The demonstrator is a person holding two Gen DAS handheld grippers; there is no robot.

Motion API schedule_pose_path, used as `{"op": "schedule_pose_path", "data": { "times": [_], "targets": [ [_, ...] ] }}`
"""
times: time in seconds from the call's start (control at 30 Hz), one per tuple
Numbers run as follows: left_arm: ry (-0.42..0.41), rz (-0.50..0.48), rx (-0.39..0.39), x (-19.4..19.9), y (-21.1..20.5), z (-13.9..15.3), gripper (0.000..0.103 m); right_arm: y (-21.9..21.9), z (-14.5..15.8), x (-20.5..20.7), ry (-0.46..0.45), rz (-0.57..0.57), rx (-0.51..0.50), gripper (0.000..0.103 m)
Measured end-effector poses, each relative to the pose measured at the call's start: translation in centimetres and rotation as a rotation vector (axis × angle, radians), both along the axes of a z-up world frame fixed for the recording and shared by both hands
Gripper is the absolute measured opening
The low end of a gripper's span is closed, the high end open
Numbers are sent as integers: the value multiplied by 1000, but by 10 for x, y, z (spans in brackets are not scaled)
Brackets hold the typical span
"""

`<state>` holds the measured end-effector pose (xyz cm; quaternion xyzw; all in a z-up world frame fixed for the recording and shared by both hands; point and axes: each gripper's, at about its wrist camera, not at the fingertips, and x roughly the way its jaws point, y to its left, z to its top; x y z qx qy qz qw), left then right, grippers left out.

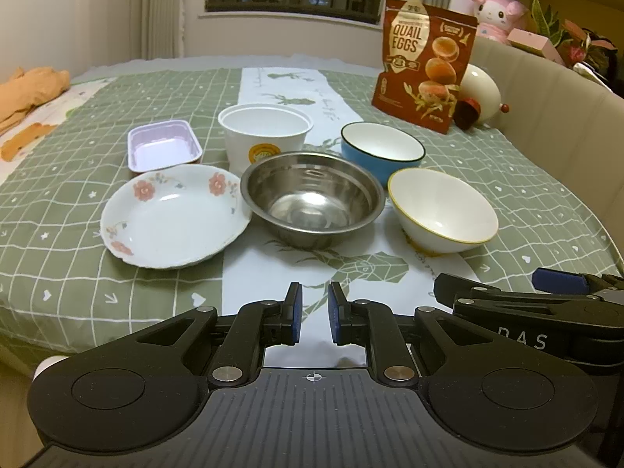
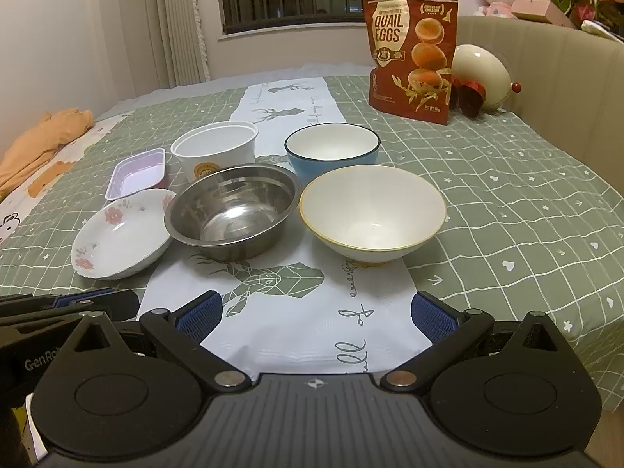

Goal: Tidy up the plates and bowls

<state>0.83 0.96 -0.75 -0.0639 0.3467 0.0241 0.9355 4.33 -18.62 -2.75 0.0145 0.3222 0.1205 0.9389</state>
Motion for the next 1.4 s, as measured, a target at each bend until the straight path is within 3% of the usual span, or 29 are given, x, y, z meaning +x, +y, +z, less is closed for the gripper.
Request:
{"op": "schedule_pose_path", "data": {
  "times": [1.4],
  "targets": [
    [7, 0, -5, -1, 4, -2, 17, 6, 0, -1, 2, 4, 0, 103]
  ]
}}
